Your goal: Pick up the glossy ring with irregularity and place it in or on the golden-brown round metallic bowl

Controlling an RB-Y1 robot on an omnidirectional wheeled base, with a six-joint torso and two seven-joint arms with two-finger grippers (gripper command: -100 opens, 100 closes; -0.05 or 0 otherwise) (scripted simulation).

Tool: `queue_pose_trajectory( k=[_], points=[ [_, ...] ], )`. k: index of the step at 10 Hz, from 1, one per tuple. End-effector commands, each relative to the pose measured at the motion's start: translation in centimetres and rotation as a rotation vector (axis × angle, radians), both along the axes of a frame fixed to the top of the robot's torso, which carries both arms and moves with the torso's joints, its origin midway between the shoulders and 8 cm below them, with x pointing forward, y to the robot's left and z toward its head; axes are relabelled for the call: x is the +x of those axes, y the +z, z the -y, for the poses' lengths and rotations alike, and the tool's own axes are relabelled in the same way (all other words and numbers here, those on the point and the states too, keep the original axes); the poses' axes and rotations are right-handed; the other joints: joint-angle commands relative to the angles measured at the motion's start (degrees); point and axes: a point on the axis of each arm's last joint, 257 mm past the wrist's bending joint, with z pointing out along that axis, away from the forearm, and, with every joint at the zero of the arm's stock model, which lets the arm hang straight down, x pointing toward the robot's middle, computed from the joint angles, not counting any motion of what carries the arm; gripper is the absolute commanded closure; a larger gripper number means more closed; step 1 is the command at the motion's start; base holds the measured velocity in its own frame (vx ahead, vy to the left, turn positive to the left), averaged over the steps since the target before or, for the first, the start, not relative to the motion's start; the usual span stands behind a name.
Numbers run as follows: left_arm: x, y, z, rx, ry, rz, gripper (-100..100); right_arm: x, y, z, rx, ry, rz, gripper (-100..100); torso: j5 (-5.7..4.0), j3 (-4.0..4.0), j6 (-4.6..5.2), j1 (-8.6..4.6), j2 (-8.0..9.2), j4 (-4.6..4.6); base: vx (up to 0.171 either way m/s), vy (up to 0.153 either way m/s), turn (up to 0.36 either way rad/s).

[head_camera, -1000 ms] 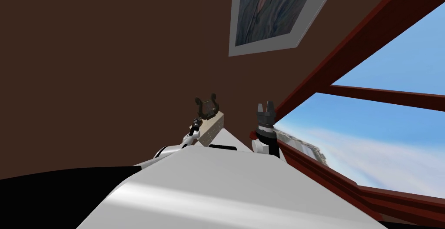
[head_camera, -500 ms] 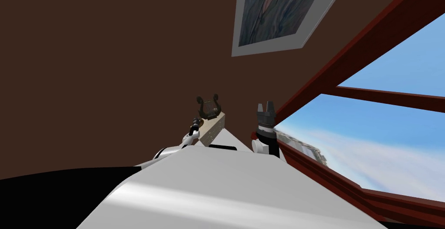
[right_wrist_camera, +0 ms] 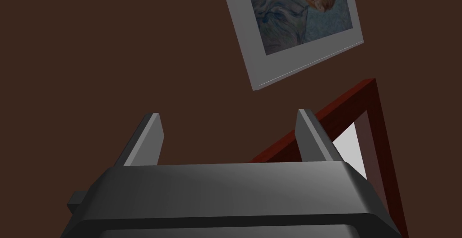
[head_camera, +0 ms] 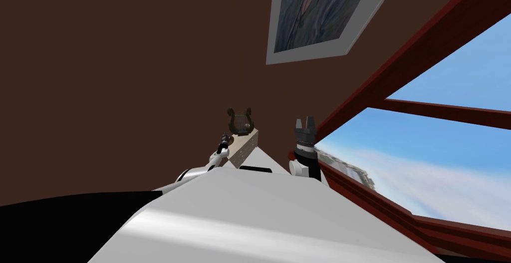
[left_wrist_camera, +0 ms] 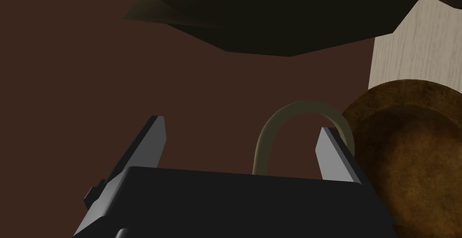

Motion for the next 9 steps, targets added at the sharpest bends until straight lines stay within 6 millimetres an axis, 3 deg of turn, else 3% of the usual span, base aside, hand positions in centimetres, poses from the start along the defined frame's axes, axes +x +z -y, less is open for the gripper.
queue_pose_trajectory(
  k=[1, 9],
  points=[
    [1.0, 0.5, -0.1, 0.0, -0.003, -0.001, -100, 0.0, 0.0, 0.0, 0.0, 0.0, 0.0, 0, 0.0, 0.0, 0.0, 0.0, 0.0, 0.0, -0.044, -0.03, 0.009],
    [5.6, 4.1, -1.2, 0.003, -0.019, -0.01, -100, 0.0, 0.0, 0.0, 0.0, 0.0, 0.0, 0, -0.01, 0.04, -0.01, -0.05, 0.07, 0.01, -0.056, -0.035, 0.014]
  ],
)
